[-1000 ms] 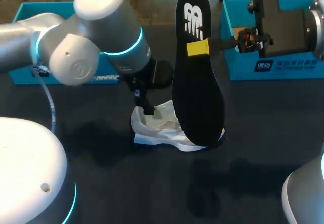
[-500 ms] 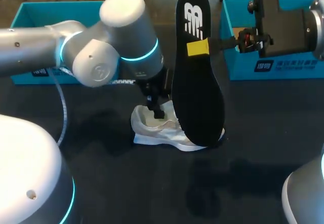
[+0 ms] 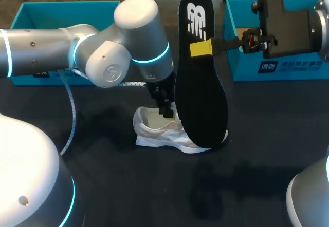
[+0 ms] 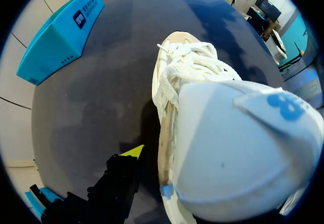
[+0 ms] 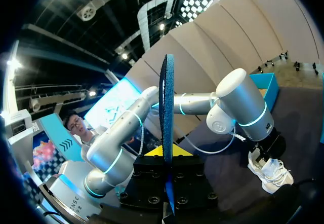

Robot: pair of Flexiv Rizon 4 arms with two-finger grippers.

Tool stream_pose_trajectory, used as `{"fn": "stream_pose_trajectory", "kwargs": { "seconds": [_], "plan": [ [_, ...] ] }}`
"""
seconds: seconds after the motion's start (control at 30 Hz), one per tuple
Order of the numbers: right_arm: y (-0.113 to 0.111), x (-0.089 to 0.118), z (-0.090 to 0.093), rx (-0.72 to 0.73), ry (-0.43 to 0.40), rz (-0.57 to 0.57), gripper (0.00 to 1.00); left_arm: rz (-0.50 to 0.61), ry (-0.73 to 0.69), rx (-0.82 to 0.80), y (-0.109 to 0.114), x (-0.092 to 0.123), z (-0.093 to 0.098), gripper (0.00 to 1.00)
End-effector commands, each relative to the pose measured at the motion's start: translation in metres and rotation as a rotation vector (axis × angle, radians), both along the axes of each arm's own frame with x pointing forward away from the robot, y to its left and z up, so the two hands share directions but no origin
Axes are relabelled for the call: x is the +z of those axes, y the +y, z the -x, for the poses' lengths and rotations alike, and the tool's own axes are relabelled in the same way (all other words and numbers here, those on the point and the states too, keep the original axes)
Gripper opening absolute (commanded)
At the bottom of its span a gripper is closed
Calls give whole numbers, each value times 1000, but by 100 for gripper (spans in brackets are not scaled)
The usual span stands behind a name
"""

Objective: Take the shoe out of the shoebox, open the shoe tongue, remove and reinsert the insole, then place the shoe into the shoebox

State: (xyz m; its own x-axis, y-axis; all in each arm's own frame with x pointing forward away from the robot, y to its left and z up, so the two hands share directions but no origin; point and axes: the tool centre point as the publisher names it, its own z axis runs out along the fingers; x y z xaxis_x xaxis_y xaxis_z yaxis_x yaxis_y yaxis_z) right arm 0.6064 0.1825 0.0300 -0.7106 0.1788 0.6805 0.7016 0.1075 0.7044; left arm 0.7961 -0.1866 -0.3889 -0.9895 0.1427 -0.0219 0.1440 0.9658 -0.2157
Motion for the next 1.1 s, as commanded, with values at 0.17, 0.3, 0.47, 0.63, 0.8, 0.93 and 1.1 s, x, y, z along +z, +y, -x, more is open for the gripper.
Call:
{"fn": "stream_pose_trajectory", "kwargs": {
  "seconds": [0.17,0.3,0.47,0.63,0.8,0.93,1.1],
  "plan": [
    [4,1,-2,1,2,3,0,-14,34,7,-2,-12,1,0],
    [4,1,-2,1,2,3,0,-11,40,9,0,-14,3,0],
    [4,1,-2,1,2,3,0,-8,45,-17,2,-10,2,0],
    [4,1,-2,1,2,3,0,-19,191,-158,2,5,-6,0],
    [4,1,-2,1,2,3,0,-2,308,-282,3,19,-21,0],
    [4,1,-2,1,2,3,0,-67,272,-335,4,27,-22,0],
    [4,1,-2,1,2,3,0,-83,255,-470,9,39,-15,0]
  ]
}}
